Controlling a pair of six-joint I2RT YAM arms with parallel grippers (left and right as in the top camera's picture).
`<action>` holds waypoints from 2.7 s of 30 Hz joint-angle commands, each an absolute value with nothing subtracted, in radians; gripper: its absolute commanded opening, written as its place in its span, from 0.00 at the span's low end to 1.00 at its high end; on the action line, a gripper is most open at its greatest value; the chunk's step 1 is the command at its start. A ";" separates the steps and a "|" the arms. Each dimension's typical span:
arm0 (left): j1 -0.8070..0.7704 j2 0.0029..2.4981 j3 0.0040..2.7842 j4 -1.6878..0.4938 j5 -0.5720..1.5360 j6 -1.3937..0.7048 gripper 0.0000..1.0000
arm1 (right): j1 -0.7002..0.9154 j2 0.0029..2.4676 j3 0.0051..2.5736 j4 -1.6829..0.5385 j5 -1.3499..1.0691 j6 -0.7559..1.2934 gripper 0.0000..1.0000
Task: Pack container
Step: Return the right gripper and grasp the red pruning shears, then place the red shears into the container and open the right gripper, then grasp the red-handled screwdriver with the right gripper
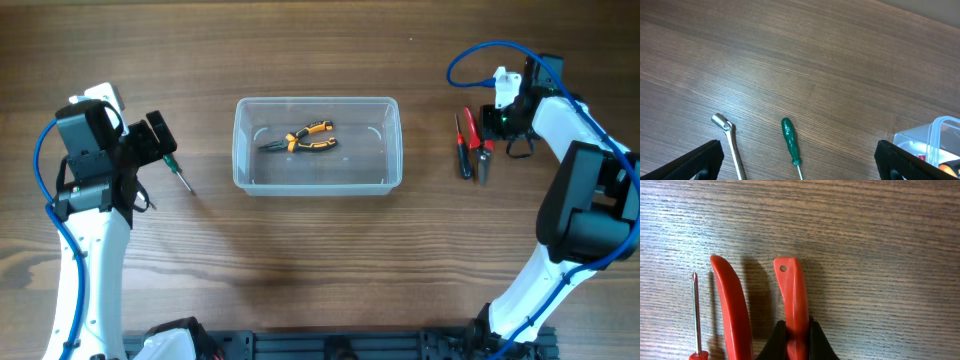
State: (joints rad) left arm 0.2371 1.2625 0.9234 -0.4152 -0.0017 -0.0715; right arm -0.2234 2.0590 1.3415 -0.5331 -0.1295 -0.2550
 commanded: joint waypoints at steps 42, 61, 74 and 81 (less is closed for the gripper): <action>0.242 1.266 0.947 -0.413 -0.001 -0.056 1.00 | 0.640 2.121 1.531 -0.543 -0.263 -0.928 0.04; 0.242 1.266 0.947 -0.413 -0.001 -0.056 1.00 | 0.285 1.647 1.643 -0.598 0.153 -0.084 0.68; 0.242 1.266 0.947 -0.413 -0.001 -0.056 1.00 | -0.059 1.914 1.515 -0.974 -0.051 -0.049 0.70; 0.242 1.266 0.947 -0.413 -0.001 -0.056 1.00 | -0.059 2.078 1.479 -1.005 -0.067 -0.155 0.65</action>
State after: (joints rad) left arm 0.2371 1.2625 0.9234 -0.4152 -0.0017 -0.0715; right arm -0.0616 2.0453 1.5089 -1.0096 -0.0483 -0.1165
